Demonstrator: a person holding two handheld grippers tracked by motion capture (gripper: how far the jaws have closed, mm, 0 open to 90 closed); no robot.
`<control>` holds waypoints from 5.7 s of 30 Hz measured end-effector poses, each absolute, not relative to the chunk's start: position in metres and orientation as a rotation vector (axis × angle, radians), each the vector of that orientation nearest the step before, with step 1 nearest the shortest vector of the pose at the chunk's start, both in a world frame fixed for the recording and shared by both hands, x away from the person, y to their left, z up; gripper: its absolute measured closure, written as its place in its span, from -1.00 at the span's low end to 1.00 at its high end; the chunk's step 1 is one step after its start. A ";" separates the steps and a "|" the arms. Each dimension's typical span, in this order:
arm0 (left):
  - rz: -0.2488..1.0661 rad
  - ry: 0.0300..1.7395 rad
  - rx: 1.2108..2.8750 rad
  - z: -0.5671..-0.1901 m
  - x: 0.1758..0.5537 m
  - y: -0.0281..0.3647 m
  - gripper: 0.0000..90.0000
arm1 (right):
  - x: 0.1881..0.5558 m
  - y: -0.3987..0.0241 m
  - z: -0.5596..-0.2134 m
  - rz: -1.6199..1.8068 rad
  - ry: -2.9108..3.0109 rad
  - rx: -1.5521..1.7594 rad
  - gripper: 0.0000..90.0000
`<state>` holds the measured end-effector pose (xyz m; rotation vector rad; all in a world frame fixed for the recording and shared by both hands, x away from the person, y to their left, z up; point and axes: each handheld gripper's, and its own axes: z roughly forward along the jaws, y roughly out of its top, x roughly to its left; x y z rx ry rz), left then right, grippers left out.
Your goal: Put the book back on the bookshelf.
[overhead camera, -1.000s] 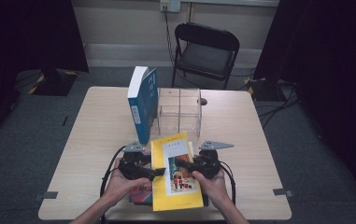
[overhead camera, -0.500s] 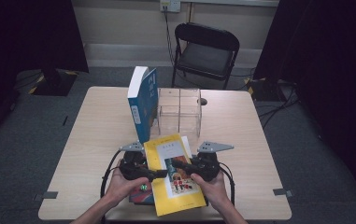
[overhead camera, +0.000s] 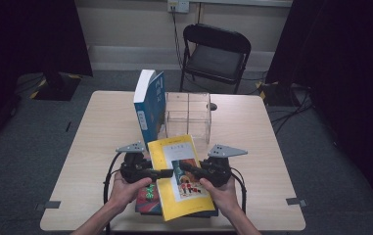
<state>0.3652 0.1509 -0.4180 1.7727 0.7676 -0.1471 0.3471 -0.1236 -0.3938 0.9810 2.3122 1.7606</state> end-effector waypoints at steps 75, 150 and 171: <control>0.277 0.661 1.714 -0.353 0.345 0.108 0.68 | 0.340 -0.194 -0.405 1.526 2.186 1.081 -0.25; 0.605 1.052 1.627 -0.345 0.464 0.104 0.68 | 0.337 -0.257 -0.500 0.942 2.175 1.327 -0.71; 0.651 1.063 1.664 -0.386 0.478 0.085 0.68 | 0.336 -0.256 -0.500 0.951 2.191 1.309 -0.72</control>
